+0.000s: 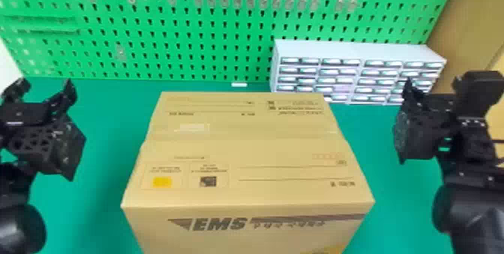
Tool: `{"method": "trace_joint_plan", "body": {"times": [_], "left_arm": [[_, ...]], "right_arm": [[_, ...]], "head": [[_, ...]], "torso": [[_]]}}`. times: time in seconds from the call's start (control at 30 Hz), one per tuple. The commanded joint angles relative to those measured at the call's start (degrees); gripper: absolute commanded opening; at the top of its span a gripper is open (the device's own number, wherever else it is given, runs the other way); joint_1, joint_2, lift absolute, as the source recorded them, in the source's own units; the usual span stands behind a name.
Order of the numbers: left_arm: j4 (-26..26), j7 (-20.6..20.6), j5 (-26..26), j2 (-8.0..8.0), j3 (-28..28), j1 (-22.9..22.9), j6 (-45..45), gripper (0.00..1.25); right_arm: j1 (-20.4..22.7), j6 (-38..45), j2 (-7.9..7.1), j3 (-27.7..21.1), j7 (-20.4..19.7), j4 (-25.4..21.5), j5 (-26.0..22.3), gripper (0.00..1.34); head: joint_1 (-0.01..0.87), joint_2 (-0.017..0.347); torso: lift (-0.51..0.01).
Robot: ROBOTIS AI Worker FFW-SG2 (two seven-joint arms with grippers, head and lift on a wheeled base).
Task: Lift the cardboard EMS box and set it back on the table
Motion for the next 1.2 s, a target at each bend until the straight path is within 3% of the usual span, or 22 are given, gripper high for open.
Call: {"method": "trace_joint_plan", "body": {"times": [0.0,1.17], "left_arm": [[0.0,0.0,0.0,0.00,-0.1,0.0,0.0,0.84],[0.0,0.0,0.2,0.00,-0.1,0.0,0.0,0.84]], "right_arm": [[0.0,0.0,0.09,0.0,0.0,0.0,0.0,1.00],[-0.3,0.0,0.27,0.3,0.0,0.0,-0.2,1.00]], "head": [[0.678,-0.014],[0.678,-0.015]], "torso": [[-0.036],[-0.096]]}}
